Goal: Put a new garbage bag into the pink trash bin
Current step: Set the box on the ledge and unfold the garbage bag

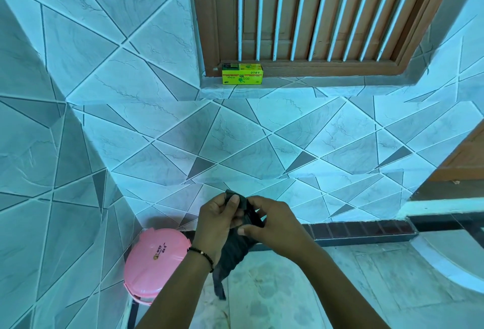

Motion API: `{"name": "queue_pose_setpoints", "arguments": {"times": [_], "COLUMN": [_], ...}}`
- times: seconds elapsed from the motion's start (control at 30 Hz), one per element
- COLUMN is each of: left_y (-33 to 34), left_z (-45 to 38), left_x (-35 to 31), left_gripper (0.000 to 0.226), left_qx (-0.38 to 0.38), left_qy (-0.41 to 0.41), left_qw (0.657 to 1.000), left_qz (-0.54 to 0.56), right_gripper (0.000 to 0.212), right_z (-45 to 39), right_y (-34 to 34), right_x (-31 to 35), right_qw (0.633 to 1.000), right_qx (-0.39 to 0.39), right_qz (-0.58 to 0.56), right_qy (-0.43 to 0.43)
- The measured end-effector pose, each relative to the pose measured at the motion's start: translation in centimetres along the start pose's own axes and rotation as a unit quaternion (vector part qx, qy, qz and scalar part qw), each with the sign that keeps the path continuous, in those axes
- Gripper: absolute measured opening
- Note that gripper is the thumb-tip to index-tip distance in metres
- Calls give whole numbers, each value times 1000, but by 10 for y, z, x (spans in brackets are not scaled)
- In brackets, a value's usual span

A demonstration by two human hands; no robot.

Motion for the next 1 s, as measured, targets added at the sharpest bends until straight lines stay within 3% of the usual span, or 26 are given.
{"name": "queue_pose_setpoints", "arguments": {"times": [0.17,0.33,0.43,0.5,0.6,0.73,0.8,1.0], "left_y": [-6,-13,-10,-4,5,7,6,0], "left_z": [1,3,5,7,10,12,11,8], "left_x": [0,-7,-5,-1,3,3,5,2], "left_gripper": [20,40,36,33,30,14,18,32], "left_qx": [-35,-75,-71,-58,-16,2,1,-17], "left_qy": [-18,11,-2,-30,-68,-62,-63,-30], "left_qw": [999,996,997,998,998,998,997,997], "left_qz": [-16,-53,-43,-6,11,-33,-41,-75], "right_gripper": [42,13,8,17,33,36,41,10], "right_z": [4,5,5,4,3,5,4,7], "right_y": [-4,-10,-13,-16,-17,-11,-9,-5], "right_x": [0,1,-3,-7,-12,-12,-13,-10], "right_qw": [992,989,990,991,991,991,992,993], "right_qx": [-53,-97,-116,-128,-128,-124,-118,-55], "right_qz": [115,109,77,38,6,9,10,-92], "right_qy": [-9,-25,-6,20,47,40,40,51]}}
Point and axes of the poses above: each hand's wrist, its own z-axis away from the middle knuckle, its own y-axis out of the palm, x = y × z, the point moved 8 cm from there along -z, towards the middle knuckle, and after that the axes turned 7 degrees about z, right-handed, at the moved point
